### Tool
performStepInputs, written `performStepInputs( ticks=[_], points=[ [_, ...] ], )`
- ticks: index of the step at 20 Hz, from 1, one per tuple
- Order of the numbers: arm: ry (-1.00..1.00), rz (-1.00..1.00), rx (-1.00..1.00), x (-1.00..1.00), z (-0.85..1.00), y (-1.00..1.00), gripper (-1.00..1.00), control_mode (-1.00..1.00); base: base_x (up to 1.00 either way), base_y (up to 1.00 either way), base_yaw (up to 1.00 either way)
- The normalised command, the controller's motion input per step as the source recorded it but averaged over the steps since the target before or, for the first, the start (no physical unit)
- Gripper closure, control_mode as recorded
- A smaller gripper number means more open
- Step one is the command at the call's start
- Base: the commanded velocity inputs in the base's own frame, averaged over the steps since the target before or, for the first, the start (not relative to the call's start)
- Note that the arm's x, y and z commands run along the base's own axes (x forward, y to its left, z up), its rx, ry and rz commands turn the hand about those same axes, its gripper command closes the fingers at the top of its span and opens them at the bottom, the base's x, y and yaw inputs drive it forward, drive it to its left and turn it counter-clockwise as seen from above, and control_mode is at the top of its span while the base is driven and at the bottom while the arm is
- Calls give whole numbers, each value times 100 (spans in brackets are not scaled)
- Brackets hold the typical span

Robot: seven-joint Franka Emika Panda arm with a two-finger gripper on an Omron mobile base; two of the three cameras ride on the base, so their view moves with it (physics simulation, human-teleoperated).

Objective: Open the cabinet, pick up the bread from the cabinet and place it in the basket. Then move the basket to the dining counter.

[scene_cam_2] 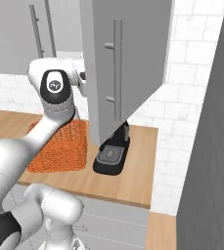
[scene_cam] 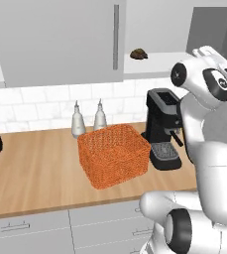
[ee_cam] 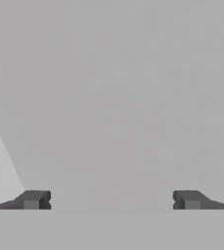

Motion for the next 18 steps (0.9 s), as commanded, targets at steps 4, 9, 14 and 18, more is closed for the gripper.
performStepInputs(
  ticks=[4,9,14,18],
  points=[
    [-7,-18,11,11,0,-100,-100,-100,0,0,0],
    [-21,-5,13,1,0,-95,-100,-100,0,0,0],
    [-12,4,9,0,0,-41,-100,-100,0,0,0],
    [-1,13,-4,-26,5,8,-100,-100,0,0,0]
  ],
)
